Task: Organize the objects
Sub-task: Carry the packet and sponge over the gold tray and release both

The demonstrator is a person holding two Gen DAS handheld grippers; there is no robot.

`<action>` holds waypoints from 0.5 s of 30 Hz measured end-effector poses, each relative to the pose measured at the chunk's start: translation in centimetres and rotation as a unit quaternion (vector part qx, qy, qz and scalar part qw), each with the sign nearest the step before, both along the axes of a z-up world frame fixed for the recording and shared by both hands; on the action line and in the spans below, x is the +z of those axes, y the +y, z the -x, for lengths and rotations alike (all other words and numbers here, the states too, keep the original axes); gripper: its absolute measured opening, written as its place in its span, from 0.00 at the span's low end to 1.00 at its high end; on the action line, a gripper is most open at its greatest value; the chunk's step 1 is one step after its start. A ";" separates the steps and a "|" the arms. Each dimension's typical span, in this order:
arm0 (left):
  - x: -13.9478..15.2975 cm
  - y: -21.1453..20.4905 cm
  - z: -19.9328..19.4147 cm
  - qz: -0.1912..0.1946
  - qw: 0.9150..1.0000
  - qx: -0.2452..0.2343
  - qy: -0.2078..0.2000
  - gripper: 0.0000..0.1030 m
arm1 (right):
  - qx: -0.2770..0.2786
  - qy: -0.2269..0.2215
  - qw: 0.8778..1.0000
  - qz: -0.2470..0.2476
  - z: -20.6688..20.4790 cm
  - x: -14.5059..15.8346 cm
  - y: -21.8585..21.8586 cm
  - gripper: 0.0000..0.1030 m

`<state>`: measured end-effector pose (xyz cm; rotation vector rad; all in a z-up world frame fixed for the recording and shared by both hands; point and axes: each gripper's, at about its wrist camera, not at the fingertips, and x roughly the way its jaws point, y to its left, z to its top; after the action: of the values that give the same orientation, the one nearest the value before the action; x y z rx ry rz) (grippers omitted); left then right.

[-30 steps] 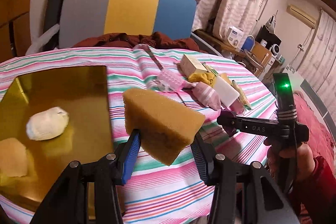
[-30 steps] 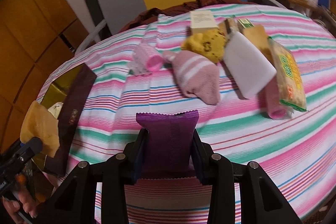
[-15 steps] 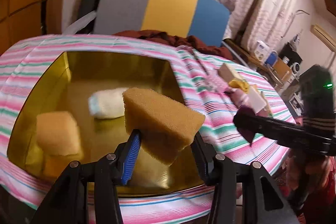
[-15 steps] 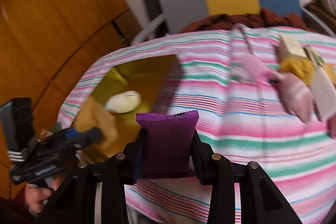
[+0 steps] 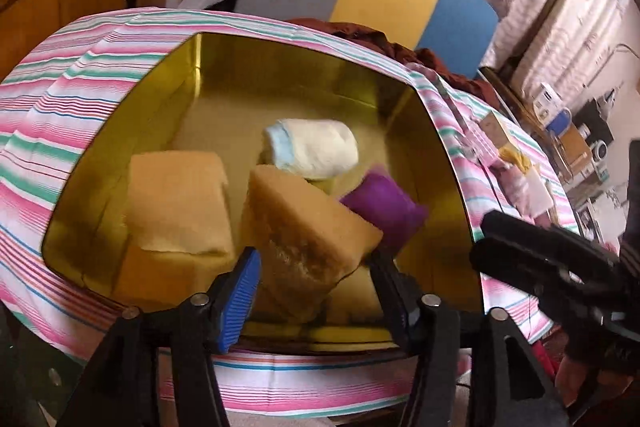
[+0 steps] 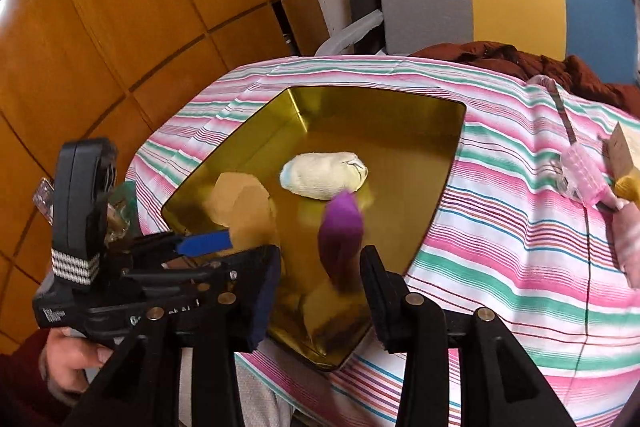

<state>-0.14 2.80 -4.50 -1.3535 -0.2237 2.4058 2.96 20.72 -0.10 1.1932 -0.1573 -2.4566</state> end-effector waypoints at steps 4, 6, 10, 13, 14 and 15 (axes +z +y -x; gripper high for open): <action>0.5 -0.4 0.0 0.007 1.000 0.015 0.012 0.68 | -0.008 0.005 1.000 0.003 -0.2 0.1 0.0 0.59; 0.8 -0.6 0.0 0.001 1.000 0.020 0.015 0.69 | -0.012 0.004 1.000 0.007 -0.3 0.1 0.2 0.59; 1.5 -1.5 -0.4 -0.023 0.998 0.040 0.030 0.68 | -0.025 0.004 1.000 0.015 -0.4 0.2 0.7 0.64; 1.7 -1.8 -0.3 -0.046 0.998 0.035 0.038 0.68 | -0.034 0.006 0.999 0.022 -0.5 0.3 1.1 0.65; 1.6 -1.6 -0.3 -0.053 0.998 0.028 0.036 0.68 | -0.037 0.006 0.999 0.024 -0.5 0.3 1.2 0.65; 1.6 -1.5 -0.2 -0.064 0.997 0.020 0.032 0.67 | -0.039 0.006 0.999 0.025 -0.5 0.3 1.3 0.65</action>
<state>0.01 1.34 -2.92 -1.2253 -0.3855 2.4178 3.48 22.03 0.22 1.1706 -0.2652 -2.5105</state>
